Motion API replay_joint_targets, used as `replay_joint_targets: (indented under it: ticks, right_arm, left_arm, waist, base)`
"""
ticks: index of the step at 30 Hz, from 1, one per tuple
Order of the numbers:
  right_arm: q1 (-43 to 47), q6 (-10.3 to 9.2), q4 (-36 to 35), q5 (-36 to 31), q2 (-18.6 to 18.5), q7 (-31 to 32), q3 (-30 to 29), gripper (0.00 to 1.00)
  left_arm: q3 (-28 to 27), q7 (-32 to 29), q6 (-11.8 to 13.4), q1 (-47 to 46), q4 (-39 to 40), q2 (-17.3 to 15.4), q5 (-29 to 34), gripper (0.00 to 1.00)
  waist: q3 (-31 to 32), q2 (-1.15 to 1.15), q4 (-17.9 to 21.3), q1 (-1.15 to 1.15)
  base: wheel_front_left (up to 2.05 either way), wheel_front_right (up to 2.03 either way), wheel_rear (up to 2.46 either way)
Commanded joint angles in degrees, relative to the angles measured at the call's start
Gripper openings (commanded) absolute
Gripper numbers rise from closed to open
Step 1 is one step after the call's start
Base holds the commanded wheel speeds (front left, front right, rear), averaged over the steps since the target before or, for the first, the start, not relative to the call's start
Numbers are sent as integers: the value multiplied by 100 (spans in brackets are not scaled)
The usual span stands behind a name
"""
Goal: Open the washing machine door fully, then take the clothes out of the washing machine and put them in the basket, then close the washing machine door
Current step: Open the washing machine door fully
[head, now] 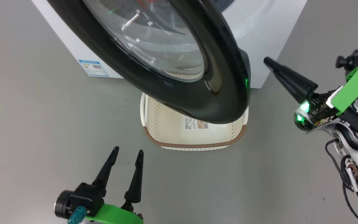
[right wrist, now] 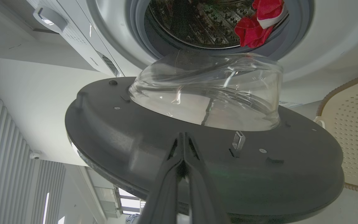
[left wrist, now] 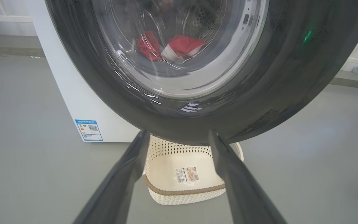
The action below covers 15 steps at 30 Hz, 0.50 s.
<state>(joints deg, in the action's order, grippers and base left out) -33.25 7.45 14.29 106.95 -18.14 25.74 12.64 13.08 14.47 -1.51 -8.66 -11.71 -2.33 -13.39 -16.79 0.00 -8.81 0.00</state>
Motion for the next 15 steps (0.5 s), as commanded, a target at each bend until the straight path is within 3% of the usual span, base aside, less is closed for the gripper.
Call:
replay_joint_targets:
  ticks: [1,7,15]
  right_arm:
    - [-173,3,87,167,-37,416,-1,0]
    - [-625,3,744,401,-29,1400,-118,0]
    - [-980,3,1174,559,132,2075,-97,0]
  left_arm:
    - [-136,52,34,-172,119,-54,-62,100]
    - [-47,52,85,-211,133,-54,-133,100]
    - [39,52,129,-229,145,-54,-200,100]
  waist:
    - [-72,0,-84,0]
    - [-157,0,-193,0]
    - [-208,0,-276,0]
  base:
    - [0,0,0]
    - [0,0,0]
    - [0,0,0]
